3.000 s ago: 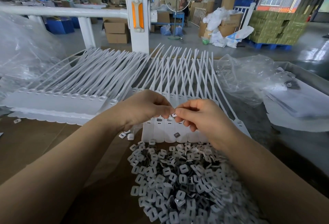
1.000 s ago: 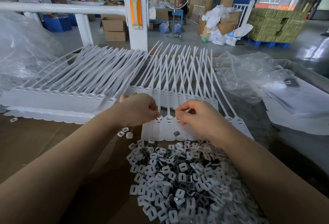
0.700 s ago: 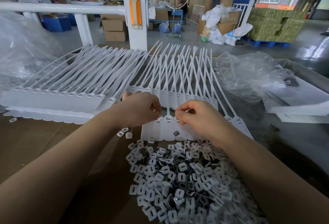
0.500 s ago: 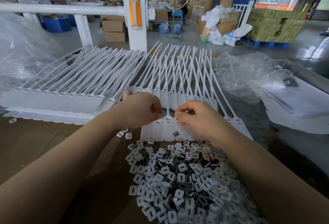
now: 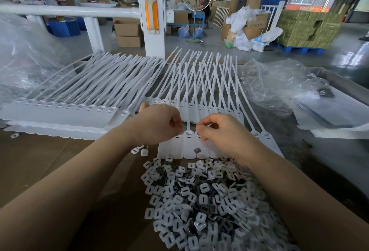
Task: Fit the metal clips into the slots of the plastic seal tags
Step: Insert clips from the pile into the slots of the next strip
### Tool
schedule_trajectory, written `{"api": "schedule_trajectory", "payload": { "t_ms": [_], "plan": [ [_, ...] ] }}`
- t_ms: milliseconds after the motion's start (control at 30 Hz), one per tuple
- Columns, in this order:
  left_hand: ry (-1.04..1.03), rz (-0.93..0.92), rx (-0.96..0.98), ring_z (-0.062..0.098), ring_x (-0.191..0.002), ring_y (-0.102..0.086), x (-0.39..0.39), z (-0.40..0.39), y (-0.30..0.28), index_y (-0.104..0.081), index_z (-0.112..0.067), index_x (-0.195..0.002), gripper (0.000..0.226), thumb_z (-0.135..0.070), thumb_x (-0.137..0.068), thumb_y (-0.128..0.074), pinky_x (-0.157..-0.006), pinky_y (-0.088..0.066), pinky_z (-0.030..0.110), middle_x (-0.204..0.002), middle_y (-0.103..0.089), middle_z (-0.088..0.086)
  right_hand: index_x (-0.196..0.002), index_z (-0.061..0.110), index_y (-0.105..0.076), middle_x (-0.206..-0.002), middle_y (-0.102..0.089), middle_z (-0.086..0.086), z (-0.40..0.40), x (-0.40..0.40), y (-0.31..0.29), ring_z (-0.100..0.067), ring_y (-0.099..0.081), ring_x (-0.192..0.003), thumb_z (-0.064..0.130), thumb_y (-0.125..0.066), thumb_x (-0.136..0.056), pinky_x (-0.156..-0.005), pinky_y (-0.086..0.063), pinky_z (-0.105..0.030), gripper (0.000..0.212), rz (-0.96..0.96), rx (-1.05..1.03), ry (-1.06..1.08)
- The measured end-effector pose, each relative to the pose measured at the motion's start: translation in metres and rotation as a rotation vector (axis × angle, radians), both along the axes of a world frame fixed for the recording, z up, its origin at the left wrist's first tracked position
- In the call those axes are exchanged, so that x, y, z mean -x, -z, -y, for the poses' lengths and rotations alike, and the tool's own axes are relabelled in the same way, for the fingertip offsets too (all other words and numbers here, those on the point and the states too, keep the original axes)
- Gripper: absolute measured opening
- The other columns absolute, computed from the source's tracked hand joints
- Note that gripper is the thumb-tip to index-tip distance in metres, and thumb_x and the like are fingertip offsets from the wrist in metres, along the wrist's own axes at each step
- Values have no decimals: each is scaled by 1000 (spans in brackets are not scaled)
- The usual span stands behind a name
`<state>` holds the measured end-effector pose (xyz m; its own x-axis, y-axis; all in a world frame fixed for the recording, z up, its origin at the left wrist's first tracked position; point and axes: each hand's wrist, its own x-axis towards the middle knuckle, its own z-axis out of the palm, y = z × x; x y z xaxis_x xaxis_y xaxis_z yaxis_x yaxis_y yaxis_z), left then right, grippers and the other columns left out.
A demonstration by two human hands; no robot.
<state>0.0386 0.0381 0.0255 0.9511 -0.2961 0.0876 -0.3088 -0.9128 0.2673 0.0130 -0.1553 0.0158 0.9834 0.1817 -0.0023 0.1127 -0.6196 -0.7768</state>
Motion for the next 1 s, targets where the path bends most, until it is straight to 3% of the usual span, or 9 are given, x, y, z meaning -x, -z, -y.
{"api": "schedule_trajectory", "payload": {
  "t_ms": [200, 300, 400, 533, 633, 700, 767, 833, 1000],
  "plan": [
    [-43, -218, 214, 13, -91, -63, -1, -5, 0, -62, -30, -91, 10, -30, -99, -55, -88, -51, 35, -93, -67, -7, -102, 31, -67, -88, -69, 10, 0, 0, 0, -9, -67, -83, 36, -61, -95, -64, -47, -20, 11, -2, -4, -3],
    [-58, -257, 229, 13, -93, -62, -1, -6, -1, -61, -31, -91, 11, -29, -100, -54, -97, -48, 42, -95, -67, -6, -101, 31, -67, -87, -69, 10, 0, 0, 1, -9, -67, -82, 36, -61, -95, -65, -47, -21, 11, 3, -8, 1],
    [-65, -268, 154, 15, -96, -59, -1, -4, -1, -62, -31, -88, 15, -30, -100, -54, -111, -33, 53, -93, -66, -8, -101, 31, -67, -87, -69, 11, 0, 0, 0, -6, -66, -81, 36, -61, -95, -64, -44, -21, 10, 3, -14, 4],
    [-43, -260, 91, 11, -92, -59, -1, -1, -4, -67, -25, -95, 14, -32, -98, -55, -111, -31, 53, -91, -67, -7, -102, 29, -67, -88, -69, 10, 0, -1, 0, -5, -66, -81, 36, -62, -94, -64, -44, -21, 12, 3, -23, 9],
    [-57, -255, 124, 6, -87, -59, -1, 0, -4, -68, -29, -88, 11, -35, -93, -62, -111, -33, 53, -85, -66, -14, -103, 29, -68, -87, -70, 9, 0, 0, 0, -5, -66, -80, 36, -62, -94, -64, -45, -20, 13, 3, -23, 10],
    [-65, -272, 172, 6, -87, -58, -1, 0, -4, -67, -30, -84, 7, -34, -90, -66, -103, -41, 45, -85, -63, -16, -104, 28, -68, -86, -70, 10, 0, 0, 0, -5, -66, -80, 36, -61, -94, -64, -45, -20, 14, 1, -20, 9],
    [-91, -305, 257, 11, -87, -58, -2, 2, -2, -66, -23, -87, 7, -28, -88, -70, -82, -46, 30, -90, -63, -6, -105, 28, -68, -86, -70, 10, 0, 0, 0, -5, -66, -80, 36, -61, -94, -64, -45, -20, 15, 1, -19, 9],
    [-138, -333, 329, 15, -86, -58, -3, 3, -2, -64, -16, -89, 12, -23, -85, -73, -75, -46, 27, -95, -64, 2, -104, 29, -68, -87, -69, 10, 0, 0, 0, -5, -66, -81, 36, -61, -94, -64, -45, -20, 13, 2, -16, 8],
    [-223, -426, 439, 23, -97, -60, -5, 2, -3, -63, -15, -89, 19, -20, -79, -79, -93, -49, 38, -99, -66, 8, -94, 32, -71, -87, -67, 14, 2, 0, -1, -1, -63, -81, 29, -67, -91, -65, -43, -18, 6, 7, 2, -24]
  ]
}}
